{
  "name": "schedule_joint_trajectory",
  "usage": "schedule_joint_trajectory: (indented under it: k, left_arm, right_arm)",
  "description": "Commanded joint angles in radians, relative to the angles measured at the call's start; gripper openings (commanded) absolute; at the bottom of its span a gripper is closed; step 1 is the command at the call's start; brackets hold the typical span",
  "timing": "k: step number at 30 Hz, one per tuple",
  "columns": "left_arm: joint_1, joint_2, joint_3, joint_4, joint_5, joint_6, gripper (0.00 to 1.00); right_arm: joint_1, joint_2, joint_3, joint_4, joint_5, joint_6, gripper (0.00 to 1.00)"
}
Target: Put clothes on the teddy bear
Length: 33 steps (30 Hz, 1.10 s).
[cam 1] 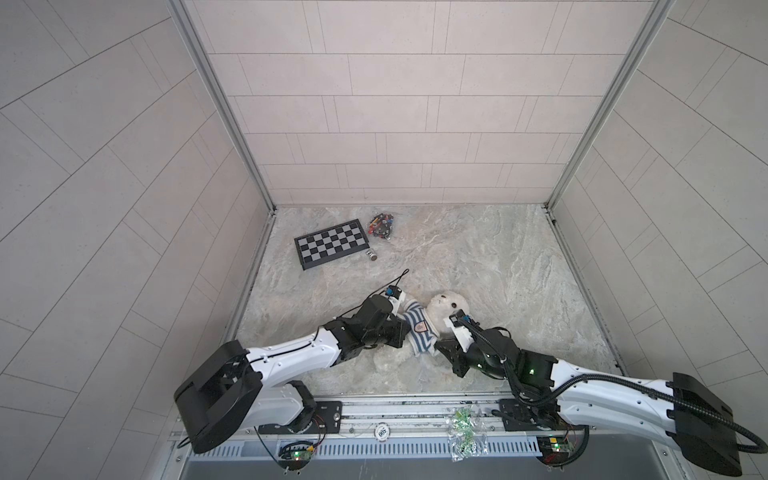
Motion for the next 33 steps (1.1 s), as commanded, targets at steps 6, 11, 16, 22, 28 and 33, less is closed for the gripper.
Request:
schedule_joint_trajectory:
  k: [6,11,16,22,28,33]
  left_arm:
    - [0.014,-0.015,-0.026,-0.018,0.016,0.000,0.04]
    - [0.014,-0.009,-0.023,-0.015,0.014,-0.001,0.03]
    - [0.016,-0.005,-0.028,-0.005,0.015,-0.006,0.03]
    - [0.015,-0.010,-0.034,-0.004,0.012,-0.004,0.02]
    - [0.016,0.001,-0.040,0.008,0.014,-0.004,0.02]
    - [0.026,-0.004,-0.051,0.015,0.014,-0.005,0.01]
  right_arm:
    - [0.009,-0.098,-0.059,-0.070,0.054,0.069,0.10]
    - [0.038,-0.058,-0.044,-0.059,0.052,0.063,0.10]
    - [0.049,0.000,-0.026,-0.011,0.042,0.058,0.08]
    - [0.086,0.012,-0.020,0.012,0.065,0.081,0.05]
    - [0.148,-0.024,-0.015,-0.047,0.136,0.100,0.04]
    - [0.173,-0.080,-0.022,-0.089,0.217,0.108,0.04]
